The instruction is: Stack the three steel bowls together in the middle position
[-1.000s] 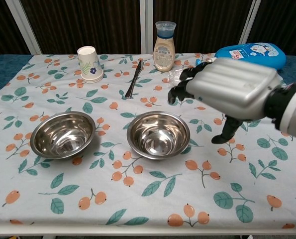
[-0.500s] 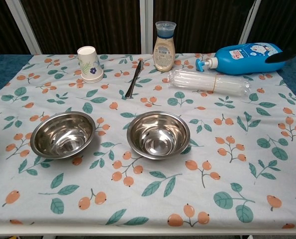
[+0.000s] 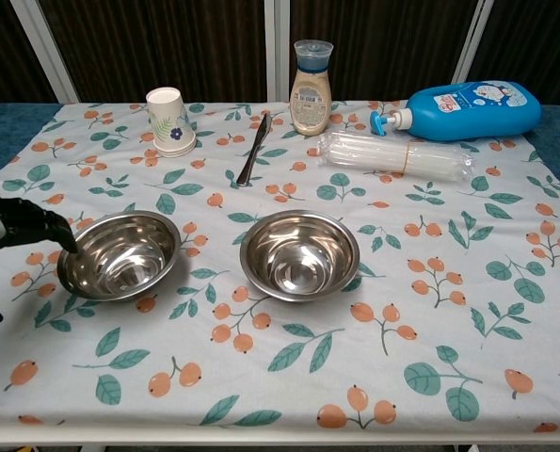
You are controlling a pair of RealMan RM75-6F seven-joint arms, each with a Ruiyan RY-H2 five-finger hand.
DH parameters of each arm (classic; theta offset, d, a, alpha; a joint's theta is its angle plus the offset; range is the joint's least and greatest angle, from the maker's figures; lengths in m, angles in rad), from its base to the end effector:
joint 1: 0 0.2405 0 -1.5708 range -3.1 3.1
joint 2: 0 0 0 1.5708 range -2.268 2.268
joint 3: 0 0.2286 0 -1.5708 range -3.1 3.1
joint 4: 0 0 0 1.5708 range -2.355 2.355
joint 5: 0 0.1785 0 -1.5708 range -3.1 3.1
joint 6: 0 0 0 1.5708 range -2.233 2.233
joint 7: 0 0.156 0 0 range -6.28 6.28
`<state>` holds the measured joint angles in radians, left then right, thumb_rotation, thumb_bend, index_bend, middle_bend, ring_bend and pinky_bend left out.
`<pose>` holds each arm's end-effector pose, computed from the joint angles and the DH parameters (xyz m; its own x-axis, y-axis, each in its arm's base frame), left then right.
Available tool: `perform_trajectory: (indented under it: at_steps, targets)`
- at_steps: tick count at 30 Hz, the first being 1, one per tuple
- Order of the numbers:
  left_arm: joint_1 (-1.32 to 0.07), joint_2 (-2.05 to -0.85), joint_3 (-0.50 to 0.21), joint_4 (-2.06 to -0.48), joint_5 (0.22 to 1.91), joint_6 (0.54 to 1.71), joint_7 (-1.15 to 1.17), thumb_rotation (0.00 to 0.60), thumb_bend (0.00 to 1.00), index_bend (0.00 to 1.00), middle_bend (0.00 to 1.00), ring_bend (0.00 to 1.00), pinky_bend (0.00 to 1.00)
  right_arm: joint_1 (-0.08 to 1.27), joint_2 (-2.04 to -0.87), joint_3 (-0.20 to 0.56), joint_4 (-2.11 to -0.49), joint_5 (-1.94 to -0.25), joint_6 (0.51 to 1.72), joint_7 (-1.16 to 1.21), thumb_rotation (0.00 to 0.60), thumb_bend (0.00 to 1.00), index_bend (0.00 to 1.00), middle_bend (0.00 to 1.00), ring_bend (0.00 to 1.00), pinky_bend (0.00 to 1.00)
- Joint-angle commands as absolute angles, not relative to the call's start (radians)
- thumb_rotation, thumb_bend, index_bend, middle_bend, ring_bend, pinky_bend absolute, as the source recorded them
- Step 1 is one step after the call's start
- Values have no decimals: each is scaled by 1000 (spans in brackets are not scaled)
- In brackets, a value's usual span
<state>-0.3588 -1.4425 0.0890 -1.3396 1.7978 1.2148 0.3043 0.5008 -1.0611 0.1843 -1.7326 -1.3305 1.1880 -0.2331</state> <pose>-0.2190 0.2115 0.0285 0.7272 0.0748 0.6823 0.5795 -0.5997 -0.5519 -0.1741 -0.3028 0.1672 0.5212 0.0188 0.8532 -0.8188 -0.2709 0.5061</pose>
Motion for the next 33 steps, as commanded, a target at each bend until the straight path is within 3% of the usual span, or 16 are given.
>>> perform_trajectory:
  at_steps: [1, 12, 22, 33]
  targets:
    - [-376, -1469, 90, -1334, 1806, 1198, 331, 600, 160, 335, 361, 302, 472, 492, -1066, 179, -1699, -1331, 1181, -198, 600, 0, 227, 265, 97, 165]
    - [-438, -1562, 81, -1258, 1819, 1143, 390, 600, 187, 382, 395, 306, 474, 478, -1074, 174, -1620, -1339, 1174, -101, 600, 0, 226, 265, 97, 165]
    - [-476, -1606, 85, -1187, 1818, 1127, 391, 600, 228, 489, 497, 419, 560, 476, -1076, 178, -1558, -1327, 1149, -37, 600, 0, 225, 267, 97, 165]
    - [-497, -1671, 107, -1081, 1889, 1229, 375, 600, 302, 668, 676, 572, 678, 478, -1087, 174, -1517, -1325, 1122, 8, 600, 0, 211, 269, 97, 165]
